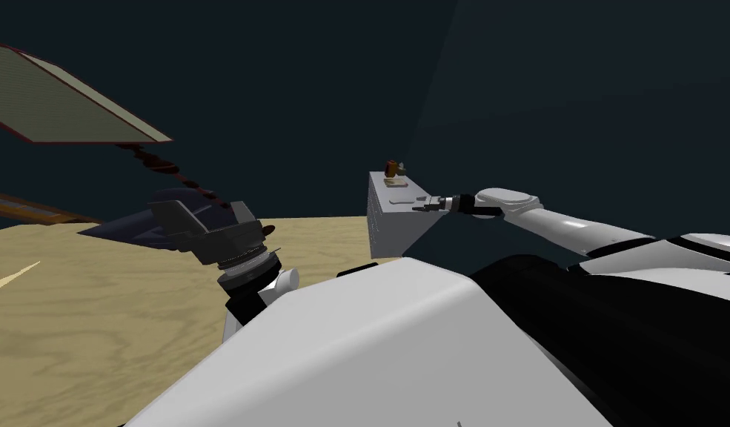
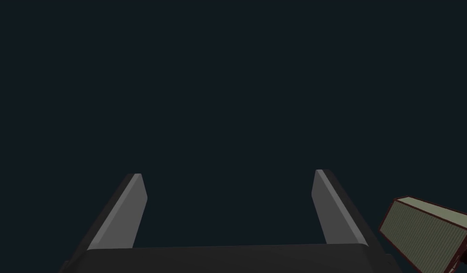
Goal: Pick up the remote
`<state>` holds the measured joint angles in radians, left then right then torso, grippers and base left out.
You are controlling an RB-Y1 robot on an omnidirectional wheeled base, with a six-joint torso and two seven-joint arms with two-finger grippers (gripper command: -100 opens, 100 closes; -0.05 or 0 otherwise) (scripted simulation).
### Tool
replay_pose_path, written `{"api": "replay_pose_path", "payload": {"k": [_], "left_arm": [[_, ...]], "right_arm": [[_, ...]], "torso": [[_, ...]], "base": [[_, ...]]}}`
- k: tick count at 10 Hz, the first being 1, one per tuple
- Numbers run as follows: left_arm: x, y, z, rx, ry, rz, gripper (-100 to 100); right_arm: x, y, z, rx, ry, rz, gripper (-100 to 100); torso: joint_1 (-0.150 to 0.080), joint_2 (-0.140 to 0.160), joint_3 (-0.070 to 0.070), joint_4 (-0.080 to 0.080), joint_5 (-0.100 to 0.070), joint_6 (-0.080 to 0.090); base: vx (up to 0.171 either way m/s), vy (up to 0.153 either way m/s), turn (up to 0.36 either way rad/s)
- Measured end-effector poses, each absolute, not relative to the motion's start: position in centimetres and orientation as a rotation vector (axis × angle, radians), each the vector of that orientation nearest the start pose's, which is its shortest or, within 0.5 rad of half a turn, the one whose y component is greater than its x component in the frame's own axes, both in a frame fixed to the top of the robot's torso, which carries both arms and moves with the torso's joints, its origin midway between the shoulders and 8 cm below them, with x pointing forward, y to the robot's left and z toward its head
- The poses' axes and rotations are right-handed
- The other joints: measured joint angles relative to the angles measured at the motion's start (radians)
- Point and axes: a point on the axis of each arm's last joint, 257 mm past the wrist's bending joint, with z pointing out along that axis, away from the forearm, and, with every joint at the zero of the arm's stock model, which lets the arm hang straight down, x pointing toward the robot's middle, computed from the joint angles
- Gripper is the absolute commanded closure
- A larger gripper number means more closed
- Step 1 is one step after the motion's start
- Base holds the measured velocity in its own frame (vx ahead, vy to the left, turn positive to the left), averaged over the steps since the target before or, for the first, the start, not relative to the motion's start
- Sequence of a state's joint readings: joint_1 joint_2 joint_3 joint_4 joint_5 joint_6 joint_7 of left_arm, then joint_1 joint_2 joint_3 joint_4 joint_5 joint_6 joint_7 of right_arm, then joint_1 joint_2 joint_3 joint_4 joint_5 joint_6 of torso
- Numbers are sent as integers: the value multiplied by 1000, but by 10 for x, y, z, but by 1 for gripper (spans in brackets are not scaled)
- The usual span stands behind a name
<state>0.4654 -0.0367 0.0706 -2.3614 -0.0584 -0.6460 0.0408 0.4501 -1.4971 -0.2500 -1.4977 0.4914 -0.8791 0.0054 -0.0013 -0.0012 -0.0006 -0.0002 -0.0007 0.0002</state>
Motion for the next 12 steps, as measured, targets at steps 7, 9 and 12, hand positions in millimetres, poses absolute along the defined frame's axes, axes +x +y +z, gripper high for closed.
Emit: {"api": "replay_pose_path", "payload": {"k": [7,9,12], "left_arm": [[295,281,93,-437,435,-1294,0],[295,281,93,-437,435,-1294,0],[295,281,93,-437,435,-1294,0]], "right_arm": [[396,-469,-102,-1004,2037,197,-100],[392,-475,-104,-1062,2086,173,-100],[383,-483,-110,-1149,2167,139,-100]], "torso": [[0,0,0,0,0,0],[-1,0,0,0,0,1],[-1,-1,0,0,0,0]], "base": [[-4,-37,161],[-4,-48,168],[-1,-48,166]]}}
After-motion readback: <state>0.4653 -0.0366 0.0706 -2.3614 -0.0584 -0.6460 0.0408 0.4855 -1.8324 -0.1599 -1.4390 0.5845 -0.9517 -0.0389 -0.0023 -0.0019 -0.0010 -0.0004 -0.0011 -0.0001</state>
